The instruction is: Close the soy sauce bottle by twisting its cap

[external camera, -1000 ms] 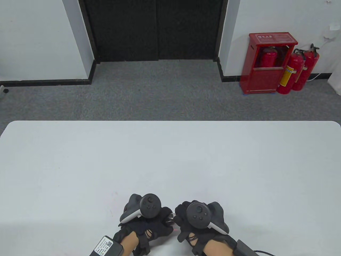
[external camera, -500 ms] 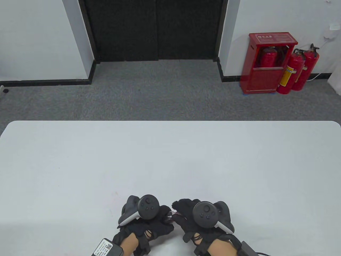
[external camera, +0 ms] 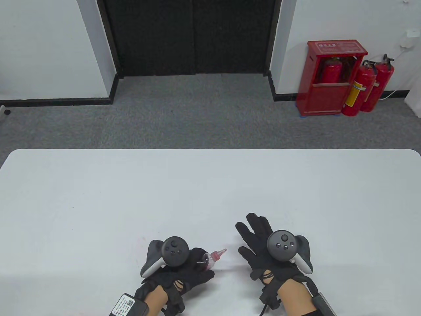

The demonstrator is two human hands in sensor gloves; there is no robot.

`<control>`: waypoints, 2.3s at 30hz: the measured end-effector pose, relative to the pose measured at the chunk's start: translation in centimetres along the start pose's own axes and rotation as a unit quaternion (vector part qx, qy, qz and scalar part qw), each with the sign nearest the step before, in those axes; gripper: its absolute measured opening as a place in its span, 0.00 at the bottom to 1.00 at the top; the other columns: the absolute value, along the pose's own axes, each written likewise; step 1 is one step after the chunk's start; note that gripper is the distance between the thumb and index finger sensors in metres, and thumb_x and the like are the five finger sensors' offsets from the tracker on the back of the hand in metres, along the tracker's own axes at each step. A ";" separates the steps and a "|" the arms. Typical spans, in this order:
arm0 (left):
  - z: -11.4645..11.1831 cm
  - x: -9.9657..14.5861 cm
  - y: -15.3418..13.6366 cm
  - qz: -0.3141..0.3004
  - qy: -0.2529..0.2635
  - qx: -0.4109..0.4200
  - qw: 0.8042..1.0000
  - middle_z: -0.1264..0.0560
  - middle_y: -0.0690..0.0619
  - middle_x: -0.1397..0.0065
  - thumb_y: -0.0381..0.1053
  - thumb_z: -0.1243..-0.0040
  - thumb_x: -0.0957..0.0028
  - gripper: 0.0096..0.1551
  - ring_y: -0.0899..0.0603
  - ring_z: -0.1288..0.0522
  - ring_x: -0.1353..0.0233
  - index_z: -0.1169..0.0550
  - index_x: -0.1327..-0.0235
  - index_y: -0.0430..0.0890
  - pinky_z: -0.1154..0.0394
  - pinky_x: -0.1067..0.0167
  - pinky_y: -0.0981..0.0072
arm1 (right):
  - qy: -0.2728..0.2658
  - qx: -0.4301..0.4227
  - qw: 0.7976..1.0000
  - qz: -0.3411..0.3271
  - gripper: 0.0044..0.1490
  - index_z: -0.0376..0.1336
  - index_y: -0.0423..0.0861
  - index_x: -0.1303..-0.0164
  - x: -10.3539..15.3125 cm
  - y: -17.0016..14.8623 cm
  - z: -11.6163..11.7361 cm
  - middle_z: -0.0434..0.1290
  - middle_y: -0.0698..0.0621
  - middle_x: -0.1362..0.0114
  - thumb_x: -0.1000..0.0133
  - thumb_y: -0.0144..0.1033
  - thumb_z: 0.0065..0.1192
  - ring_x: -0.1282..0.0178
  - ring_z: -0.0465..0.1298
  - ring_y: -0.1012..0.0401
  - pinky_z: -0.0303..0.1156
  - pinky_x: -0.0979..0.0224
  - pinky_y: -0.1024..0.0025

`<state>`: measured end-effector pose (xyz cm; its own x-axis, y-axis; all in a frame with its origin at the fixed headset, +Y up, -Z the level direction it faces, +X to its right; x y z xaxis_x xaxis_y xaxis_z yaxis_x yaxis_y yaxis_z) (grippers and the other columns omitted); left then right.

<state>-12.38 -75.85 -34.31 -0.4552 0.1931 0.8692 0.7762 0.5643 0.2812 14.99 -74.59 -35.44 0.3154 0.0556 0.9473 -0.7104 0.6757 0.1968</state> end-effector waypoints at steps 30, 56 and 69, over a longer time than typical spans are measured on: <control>2.8 -8.7 -1.7 0.189 0.134 0.050 0.971 0.23 0.71 0.29 0.69 0.18 0.70 0.47 0.44 0.24 0.21 0.31 0.37 0.69 0.37 0.27 0.34 | 0.031 -0.067 0.996 0.052 0.53 0.34 0.63 0.18 0.1 -2.4 -2.1 0.27 0.49 0.10 0.49 0.59 0.54 0.13 0.29 0.40 0.39 0.25 0.25; 5.0 2.2 -3.6 0.127 0.074 -0.123 0.981 0.42 0.54 0.14 0.74 0.30 0.67 0.69 0.33 0.39 0.15 0.50 0.18 0.51 0.43 0.27 0.31 | 0.106 -0.006 0.992 0.063 0.54 0.35 0.60 0.17 -0.6 -1.1 0.5 0.28 0.46 0.10 0.49 0.59 0.53 0.13 0.32 0.39 0.41 0.25 0.26; 7.0 3.4 -3.4 0.112 0.101 -0.095 0.984 0.40 0.54 0.14 0.73 0.30 0.65 0.66 0.34 0.36 0.15 0.47 0.18 0.52 0.41 0.27 0.32 | 0.098 -0.030 0.990 0.098 0.54 0.36 0.58 0.17 -0.4 -2.2 0.0 0.32 0.43 0.09 0.49 0.59 0.53 0.14 0.38 0.37 0.44 0.26 0.27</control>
<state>-19.60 -71.51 -35.19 -0.1829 0.1210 0.9757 0.9235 0.3615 0.1283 16.41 -76.11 -36.24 0.2957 0.3276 0.8974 -0.7333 0.6799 -0.0066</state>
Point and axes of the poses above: the tracker on the back of each hand, its own y axis roughly to the thumb side, its own x axis roughly from the fingertips to the wrist, z = x × y, the point moved 2 cm from there along -x, roughly from the wrist to the fingertips
